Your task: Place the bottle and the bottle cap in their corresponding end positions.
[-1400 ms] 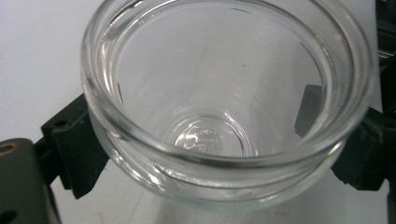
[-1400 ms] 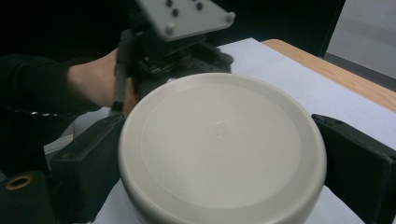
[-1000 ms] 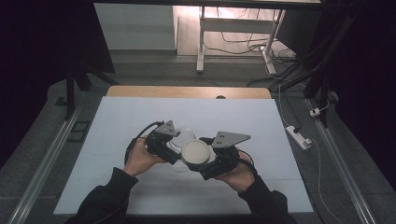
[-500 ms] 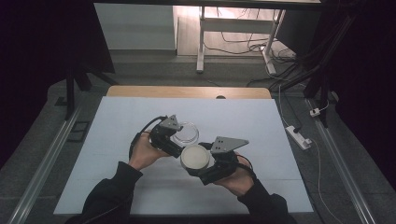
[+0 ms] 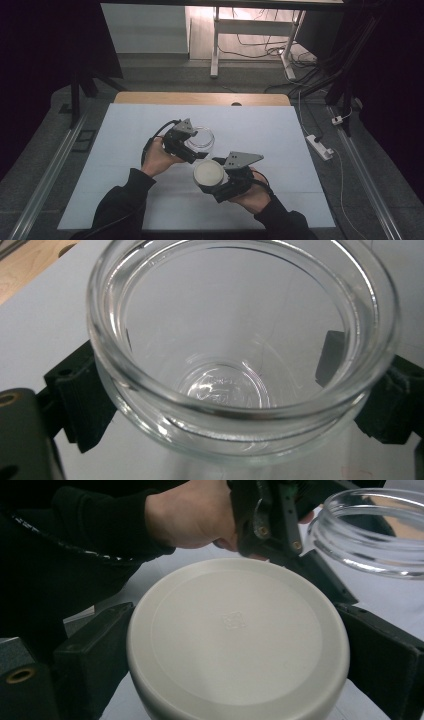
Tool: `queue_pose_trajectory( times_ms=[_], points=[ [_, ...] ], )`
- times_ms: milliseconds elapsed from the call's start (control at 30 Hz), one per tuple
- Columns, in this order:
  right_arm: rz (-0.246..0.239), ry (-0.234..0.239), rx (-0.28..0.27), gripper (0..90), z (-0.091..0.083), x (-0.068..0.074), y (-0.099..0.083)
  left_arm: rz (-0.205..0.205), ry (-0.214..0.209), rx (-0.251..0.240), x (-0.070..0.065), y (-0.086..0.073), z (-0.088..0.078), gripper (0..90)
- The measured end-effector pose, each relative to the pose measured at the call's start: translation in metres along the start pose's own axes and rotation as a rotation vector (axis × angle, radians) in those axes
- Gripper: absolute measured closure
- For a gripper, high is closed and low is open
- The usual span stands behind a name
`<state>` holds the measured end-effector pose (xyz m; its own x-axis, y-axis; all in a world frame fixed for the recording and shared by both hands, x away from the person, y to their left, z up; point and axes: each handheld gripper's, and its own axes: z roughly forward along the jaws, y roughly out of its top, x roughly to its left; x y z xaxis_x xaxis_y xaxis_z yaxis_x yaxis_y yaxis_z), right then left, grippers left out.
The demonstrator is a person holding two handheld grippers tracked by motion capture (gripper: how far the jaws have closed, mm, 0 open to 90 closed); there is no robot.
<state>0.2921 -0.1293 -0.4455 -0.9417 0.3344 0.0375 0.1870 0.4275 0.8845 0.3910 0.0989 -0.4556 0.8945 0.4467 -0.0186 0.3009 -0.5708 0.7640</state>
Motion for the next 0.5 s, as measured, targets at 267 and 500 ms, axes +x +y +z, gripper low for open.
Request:
queue_pose_trajectory(
  times_ms=[267,500],
  points=[
    [-0.007,0.009,0.014,7.0,0.006,0.002,-0.007,-0.012,0.01,-0.003,0.01,0.001,0.005,7.6],
    [-0.018,0.011,0.033,7.0,0.015,0.005,-0.014,-0.021,0.017,-0.004,0.017,0.002,0.012,7.6]
  ],
)
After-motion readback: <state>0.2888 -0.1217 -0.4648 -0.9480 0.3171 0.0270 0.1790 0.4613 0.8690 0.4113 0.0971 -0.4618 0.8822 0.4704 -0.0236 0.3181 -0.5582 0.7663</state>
